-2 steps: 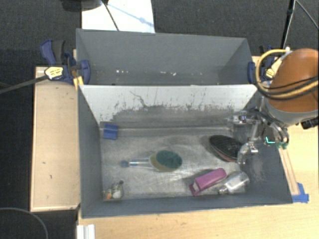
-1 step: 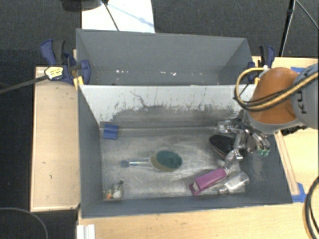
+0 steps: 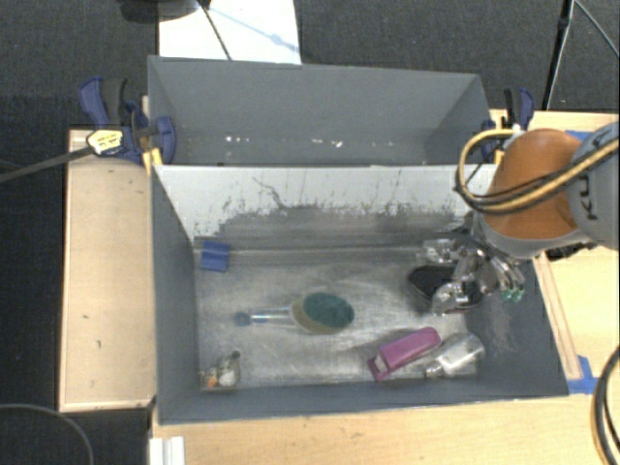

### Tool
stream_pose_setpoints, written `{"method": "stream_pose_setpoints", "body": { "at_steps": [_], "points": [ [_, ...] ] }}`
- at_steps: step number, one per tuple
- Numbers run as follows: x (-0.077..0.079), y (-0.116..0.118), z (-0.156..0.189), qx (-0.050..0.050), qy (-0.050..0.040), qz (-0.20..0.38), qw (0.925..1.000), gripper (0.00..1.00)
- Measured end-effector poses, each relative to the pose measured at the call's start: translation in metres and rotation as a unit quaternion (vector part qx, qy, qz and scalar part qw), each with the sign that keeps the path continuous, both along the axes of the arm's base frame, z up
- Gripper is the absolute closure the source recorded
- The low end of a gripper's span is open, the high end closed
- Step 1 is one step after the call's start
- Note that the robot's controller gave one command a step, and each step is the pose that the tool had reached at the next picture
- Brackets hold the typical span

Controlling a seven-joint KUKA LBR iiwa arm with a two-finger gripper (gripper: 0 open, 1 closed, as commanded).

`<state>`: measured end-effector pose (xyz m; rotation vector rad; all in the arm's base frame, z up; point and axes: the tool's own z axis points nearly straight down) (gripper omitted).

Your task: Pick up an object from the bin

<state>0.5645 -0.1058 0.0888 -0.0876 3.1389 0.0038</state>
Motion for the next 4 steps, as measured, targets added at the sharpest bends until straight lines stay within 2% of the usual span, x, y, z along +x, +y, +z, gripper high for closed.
{"method": "stream_pose_setpoints", "body": {
  "at_steps": [1,2,3,4],
  "points": [
    [-0.002,0.022,0.125,-0.002,-0.0054,0.005,1.0,1.0],
    [-0.023,0.008,0.113,-0.001,-0.0002,0.198,0.9802,1.0],
    [-0.023,0.009,0.114,-0.001,-0.0006,0.198,0.9801,0.0],
    [-0.08,0.07,0.001,0.001,0.0034,0.231,0.973,0.0]
  ]
}}
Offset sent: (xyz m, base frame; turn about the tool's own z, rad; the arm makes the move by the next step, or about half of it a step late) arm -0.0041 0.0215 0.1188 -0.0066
